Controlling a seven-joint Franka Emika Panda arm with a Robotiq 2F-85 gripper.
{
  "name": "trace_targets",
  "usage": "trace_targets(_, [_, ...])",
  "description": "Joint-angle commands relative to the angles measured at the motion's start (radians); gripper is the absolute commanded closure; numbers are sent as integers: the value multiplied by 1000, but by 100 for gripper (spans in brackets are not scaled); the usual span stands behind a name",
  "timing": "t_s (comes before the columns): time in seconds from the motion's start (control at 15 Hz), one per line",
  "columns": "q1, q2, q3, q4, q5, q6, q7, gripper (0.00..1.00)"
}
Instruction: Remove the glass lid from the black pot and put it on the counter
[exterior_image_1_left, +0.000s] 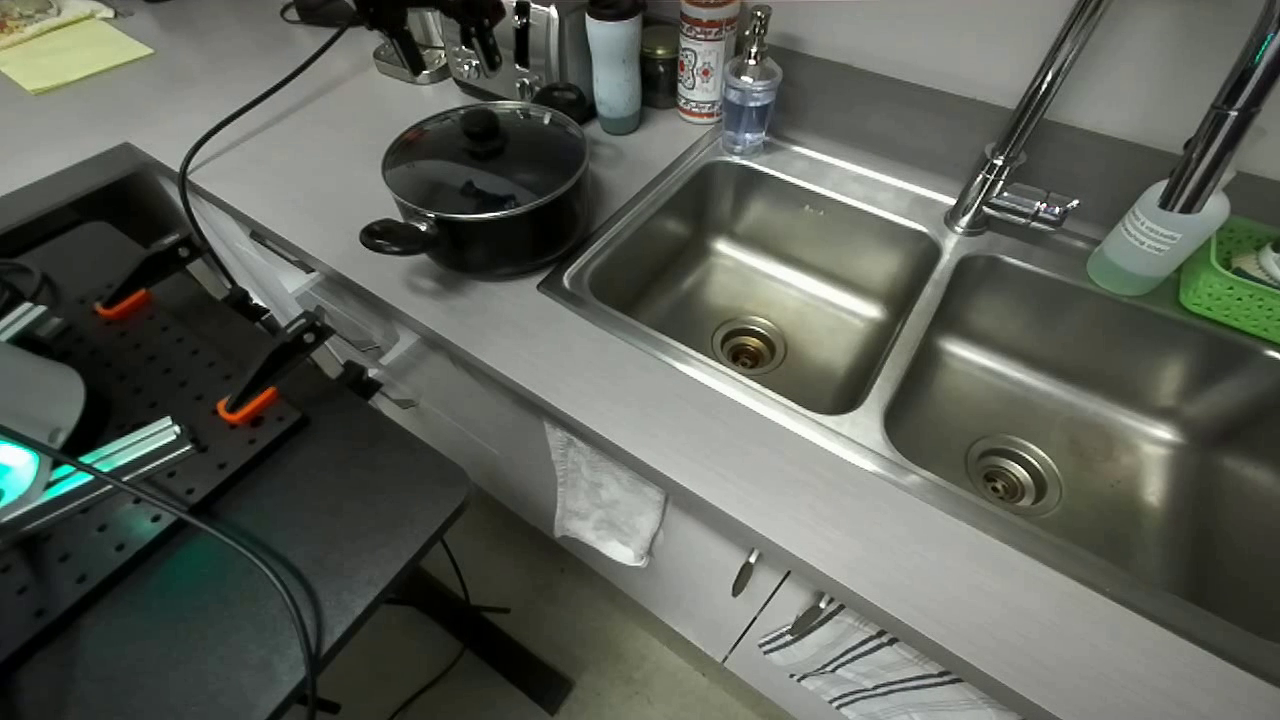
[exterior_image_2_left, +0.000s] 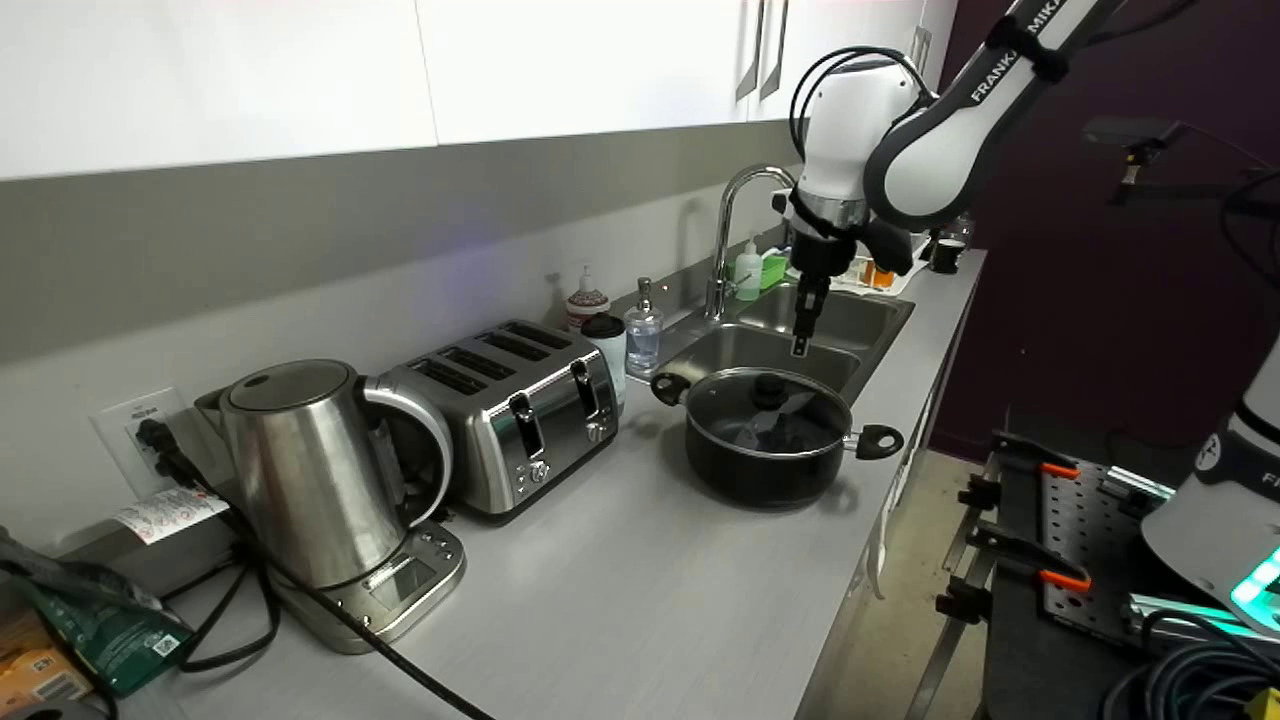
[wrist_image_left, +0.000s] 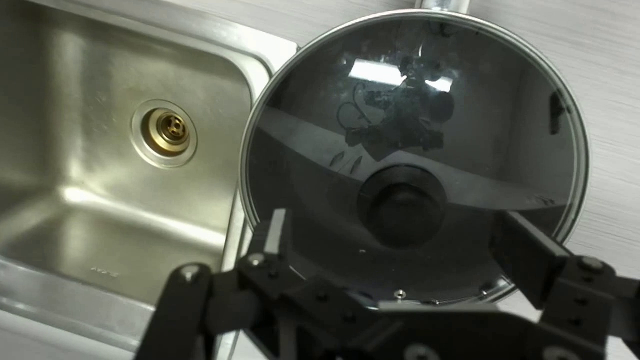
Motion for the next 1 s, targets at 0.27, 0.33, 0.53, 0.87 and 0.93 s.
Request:
trace_targets(0.27, [-54, 132, -2, 15, 100, 101, -261, 0])
trace_targets(0.33, [-65, 145, 1, 23, 114, 95, -287, 0])
trace_targets(0.53, [-99, 190, 15, 55, 159, 78, -367, 0])
trace_targets(0.87, [-104, 209, 32, 75, 150, 83, -396, 0])
trace_targets(0.93, [-97, 210, 37, 81, 146, 74, -390, 0])
